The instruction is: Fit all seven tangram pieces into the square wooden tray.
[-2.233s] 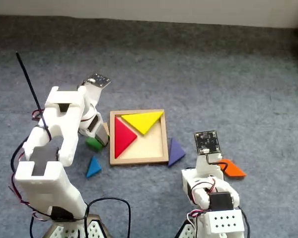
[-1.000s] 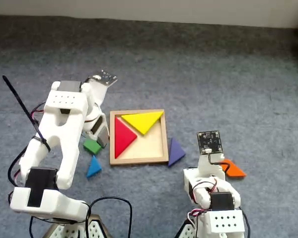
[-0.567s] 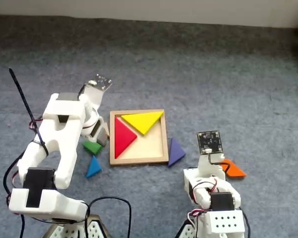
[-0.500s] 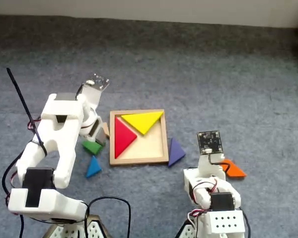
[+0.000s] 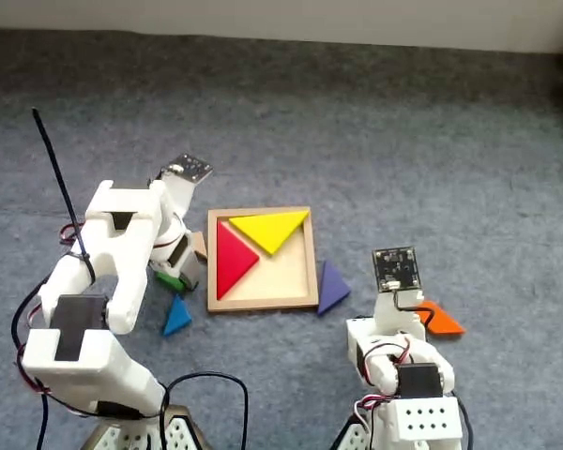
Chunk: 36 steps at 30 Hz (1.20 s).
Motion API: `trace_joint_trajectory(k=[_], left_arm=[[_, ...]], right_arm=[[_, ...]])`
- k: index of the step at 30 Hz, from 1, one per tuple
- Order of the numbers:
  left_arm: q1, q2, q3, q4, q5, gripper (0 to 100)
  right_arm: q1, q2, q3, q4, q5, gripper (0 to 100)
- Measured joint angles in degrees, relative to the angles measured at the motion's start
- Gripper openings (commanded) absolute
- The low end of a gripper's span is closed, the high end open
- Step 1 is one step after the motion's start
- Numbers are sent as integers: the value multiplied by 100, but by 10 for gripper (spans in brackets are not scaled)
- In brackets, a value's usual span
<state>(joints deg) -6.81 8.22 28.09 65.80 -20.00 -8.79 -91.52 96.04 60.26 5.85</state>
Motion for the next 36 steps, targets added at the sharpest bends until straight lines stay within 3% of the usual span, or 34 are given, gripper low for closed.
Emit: trace_joint_trajectory(k=[11, 17, 29, 32, 36], left_arm=[[158, 9, 0, 62, -9, 10], [290, -132, -70, 334, -9, 5], [721, -1662, -88, 958, -9, 8], [879, -1758, -88, 976, 70, 66], [844, -1758, -88, 985, 176, 236]], right_arm=[[0, 0, 0, 0, 0, 6], [35, 0, 0, 0, 0, 6], [35, 0, 0, 0, 0, 6], [35, 0, 0, 0, 0, 6], [35, 0, 0, 0, 0, 6]])
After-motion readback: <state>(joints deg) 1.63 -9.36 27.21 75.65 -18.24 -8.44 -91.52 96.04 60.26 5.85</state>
